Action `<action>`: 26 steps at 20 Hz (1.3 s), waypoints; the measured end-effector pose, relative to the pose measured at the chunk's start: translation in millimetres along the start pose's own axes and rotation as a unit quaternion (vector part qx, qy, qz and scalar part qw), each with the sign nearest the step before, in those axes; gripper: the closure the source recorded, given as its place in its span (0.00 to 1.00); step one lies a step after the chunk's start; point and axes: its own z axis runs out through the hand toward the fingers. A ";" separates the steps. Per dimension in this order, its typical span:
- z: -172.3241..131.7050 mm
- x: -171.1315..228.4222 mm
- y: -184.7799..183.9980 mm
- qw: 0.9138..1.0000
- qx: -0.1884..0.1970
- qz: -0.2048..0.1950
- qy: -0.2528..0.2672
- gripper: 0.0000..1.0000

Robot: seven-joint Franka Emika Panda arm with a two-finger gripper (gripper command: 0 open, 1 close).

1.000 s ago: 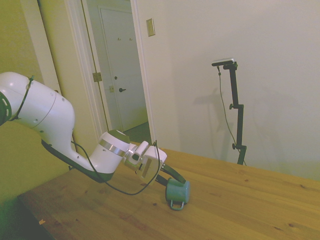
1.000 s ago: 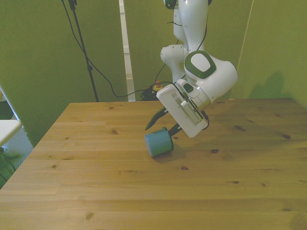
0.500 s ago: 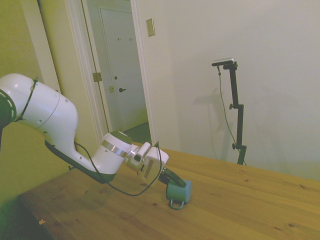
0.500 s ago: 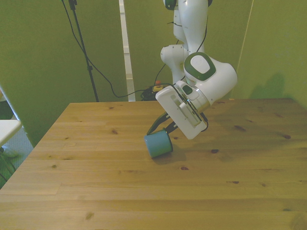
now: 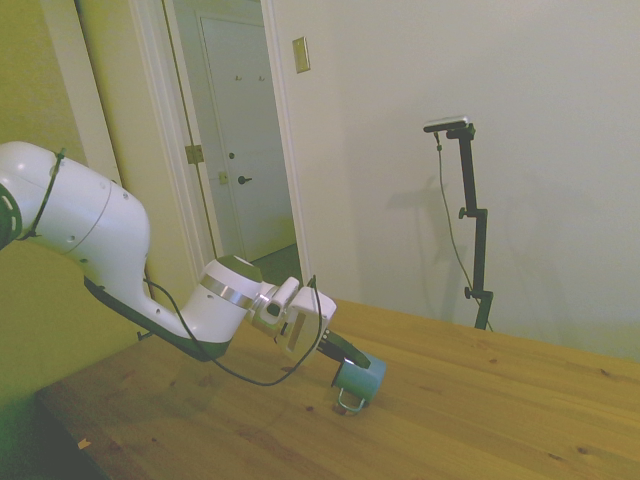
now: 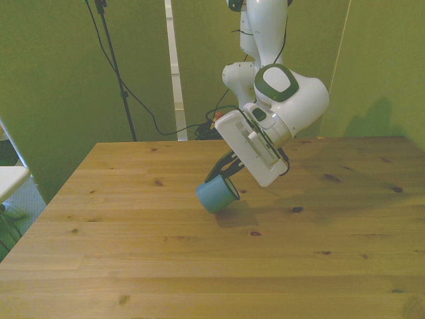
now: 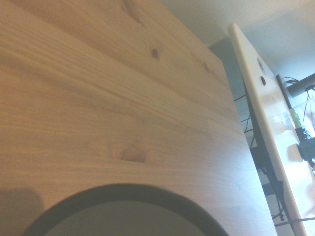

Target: Flip the mug upright

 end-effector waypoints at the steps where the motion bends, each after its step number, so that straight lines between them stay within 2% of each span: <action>1: -7.2 9.9 4.5 1.000 0.015 0.017 -0.014 1.00; 4: -24.4 40.2 25.6 0.993 0.072 0.059 -0.068 1.00; 6: -27.2 54.9 38.7 0.985 0.109 0.081 -0.108 1.00; 8: -24.9 63.0 42.5 0.972 0.140 0.105 -0.154 1.00; 13: -20.0 45.5 23.5 0.932 0.197 0.144 -0.267 1.00; 17: -26.9 25.2 2.2 0.896 0.227 0.151 -0.349 1.00; 21: -27.3 38.4 -3.0 0.856 0.252 0.138 -0.429 1.00; 23: -12.8 44.2 0.2 0.853 0.242 0.131 -0.443 1.00; 26: -2.8 39.8 -3.4 0.856 0.229 0.118 -0.448 1.00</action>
